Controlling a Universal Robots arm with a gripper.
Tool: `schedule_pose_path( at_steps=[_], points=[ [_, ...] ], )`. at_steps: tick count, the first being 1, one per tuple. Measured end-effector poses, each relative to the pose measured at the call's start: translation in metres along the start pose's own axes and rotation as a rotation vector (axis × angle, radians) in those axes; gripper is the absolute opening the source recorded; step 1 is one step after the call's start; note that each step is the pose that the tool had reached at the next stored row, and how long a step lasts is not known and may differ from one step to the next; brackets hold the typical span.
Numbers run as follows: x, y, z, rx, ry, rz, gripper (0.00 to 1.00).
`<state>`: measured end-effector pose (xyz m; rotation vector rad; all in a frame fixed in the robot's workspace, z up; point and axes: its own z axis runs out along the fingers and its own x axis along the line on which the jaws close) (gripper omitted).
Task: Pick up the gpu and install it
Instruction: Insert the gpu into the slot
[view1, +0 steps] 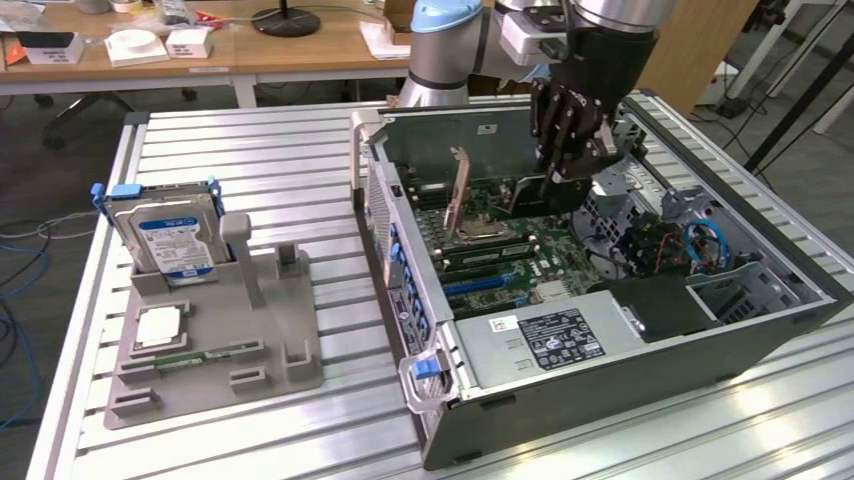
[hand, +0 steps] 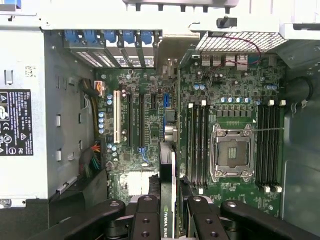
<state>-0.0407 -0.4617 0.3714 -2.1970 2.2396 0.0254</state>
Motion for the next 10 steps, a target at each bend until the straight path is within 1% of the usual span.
schedule_pose_path(
  at_steps=[6, 10],
  points=[
    [0.0001, 0.0007, 0.0049, 0.0023, 0.0000, 0.000, 0.26],
    [0.0001, 0.0007, 0.0050, 0.0024, 0.0001, 0.000, 0.26]
  ],
)
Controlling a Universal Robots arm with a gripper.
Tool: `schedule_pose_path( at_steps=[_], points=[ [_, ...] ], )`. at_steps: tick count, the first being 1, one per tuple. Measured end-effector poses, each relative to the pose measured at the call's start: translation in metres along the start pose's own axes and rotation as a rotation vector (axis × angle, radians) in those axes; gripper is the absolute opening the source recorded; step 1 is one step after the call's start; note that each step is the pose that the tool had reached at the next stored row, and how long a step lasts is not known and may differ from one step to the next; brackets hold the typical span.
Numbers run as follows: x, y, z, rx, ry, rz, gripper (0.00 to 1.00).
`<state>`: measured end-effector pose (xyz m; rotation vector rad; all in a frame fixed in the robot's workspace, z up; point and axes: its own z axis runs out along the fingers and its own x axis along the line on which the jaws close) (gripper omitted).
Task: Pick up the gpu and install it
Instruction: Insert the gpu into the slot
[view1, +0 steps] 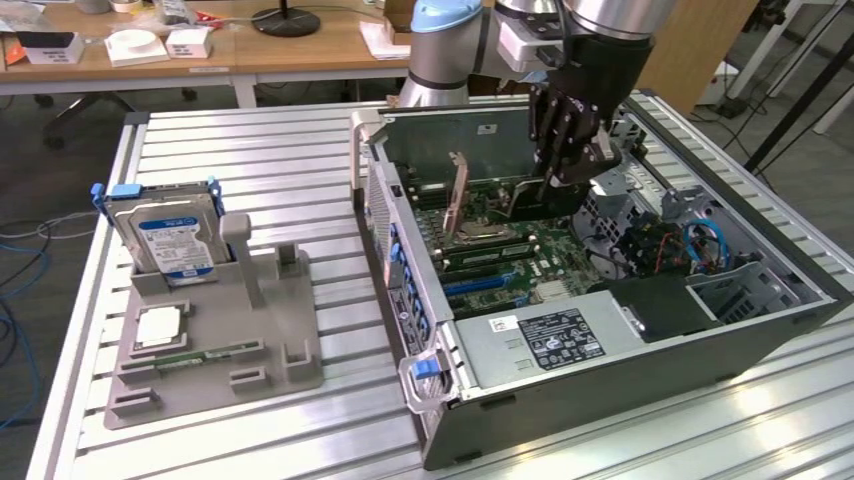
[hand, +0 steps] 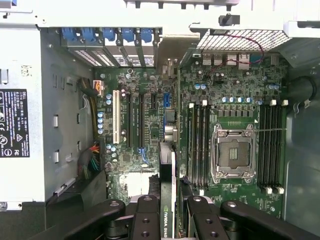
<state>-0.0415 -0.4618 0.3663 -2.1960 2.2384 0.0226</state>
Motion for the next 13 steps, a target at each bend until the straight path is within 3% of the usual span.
schedule_pose_path(
  at_steps=[7, 13],
  points=[
    [0.000, 0.0008, 0.0039, 0.0000, -0.0001, 0.000, 0.26],
    [0.001, 0.0166, 0.0149, 0.0001, 0.0000, 0.000, 0.26]
  ],
)
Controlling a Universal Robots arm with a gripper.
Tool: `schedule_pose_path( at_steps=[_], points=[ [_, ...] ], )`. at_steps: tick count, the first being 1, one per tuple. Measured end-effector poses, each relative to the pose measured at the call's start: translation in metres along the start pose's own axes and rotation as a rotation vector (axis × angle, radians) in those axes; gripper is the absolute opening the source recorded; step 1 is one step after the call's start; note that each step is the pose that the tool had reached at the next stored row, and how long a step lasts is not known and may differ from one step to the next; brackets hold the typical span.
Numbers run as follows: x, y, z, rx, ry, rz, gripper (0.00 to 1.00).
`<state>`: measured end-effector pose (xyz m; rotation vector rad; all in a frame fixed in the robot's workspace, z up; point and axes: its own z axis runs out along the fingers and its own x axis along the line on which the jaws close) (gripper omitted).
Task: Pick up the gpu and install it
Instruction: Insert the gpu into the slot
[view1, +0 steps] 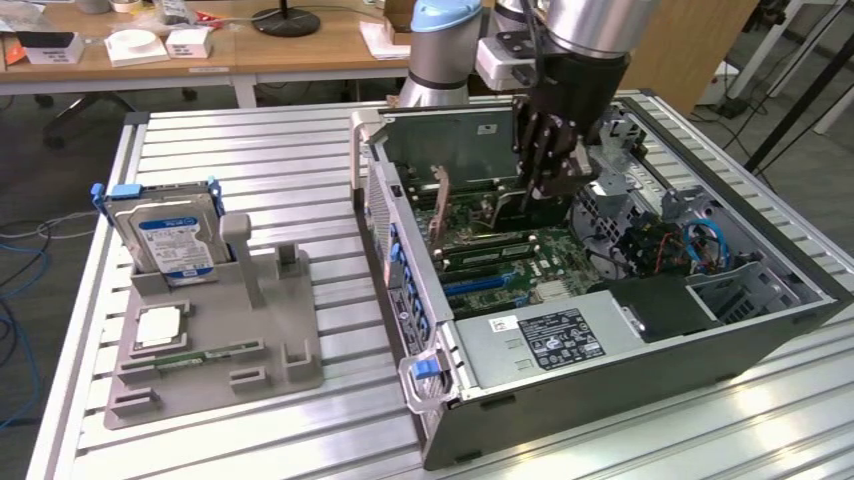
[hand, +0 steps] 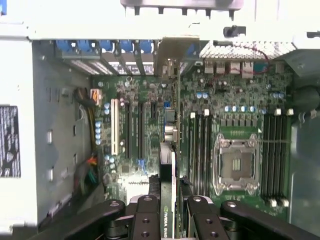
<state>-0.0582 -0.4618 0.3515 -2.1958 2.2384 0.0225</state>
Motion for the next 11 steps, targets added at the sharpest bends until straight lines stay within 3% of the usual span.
schedule_pose_path(
  at_steps=[11],
  points=[
    [0.000, -0.0024, 0.0200, -0.0001, 0.0000, -0.001, 0.26]
  ],
)
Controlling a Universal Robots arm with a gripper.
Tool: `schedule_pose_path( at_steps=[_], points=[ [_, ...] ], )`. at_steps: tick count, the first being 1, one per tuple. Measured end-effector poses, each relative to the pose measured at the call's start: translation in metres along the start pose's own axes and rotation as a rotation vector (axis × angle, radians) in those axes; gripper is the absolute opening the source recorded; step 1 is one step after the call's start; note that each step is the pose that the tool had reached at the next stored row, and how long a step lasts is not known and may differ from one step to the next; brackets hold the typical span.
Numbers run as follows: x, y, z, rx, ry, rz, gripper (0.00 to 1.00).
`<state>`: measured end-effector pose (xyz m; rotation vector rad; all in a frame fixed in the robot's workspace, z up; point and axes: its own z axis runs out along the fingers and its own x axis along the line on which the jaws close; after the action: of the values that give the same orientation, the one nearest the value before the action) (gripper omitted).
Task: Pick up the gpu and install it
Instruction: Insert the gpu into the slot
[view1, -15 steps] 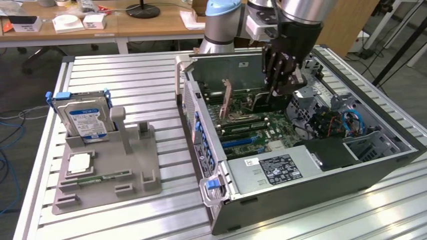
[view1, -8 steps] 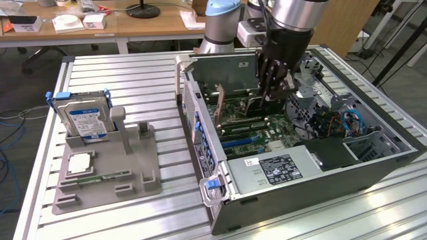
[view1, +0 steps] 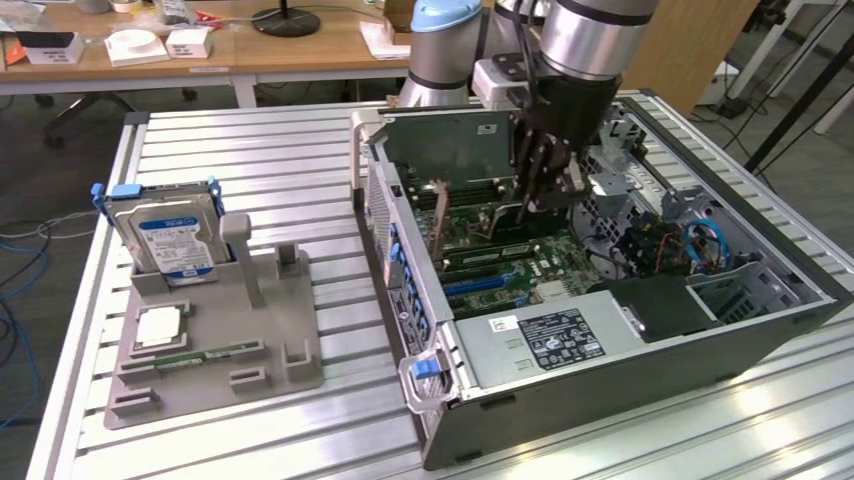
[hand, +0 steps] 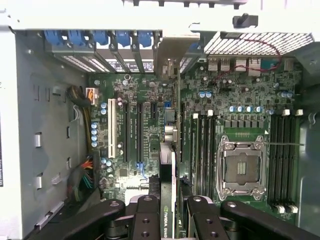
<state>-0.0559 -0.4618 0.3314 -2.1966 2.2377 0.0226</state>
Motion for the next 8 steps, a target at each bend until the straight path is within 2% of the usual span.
schedule_pose_path(
  at_steps=[8],
  points=[
    [0.000, -0.0030, 0.0145, 0.0000, 0.0000, 0.000, 0.26]
  ],
)
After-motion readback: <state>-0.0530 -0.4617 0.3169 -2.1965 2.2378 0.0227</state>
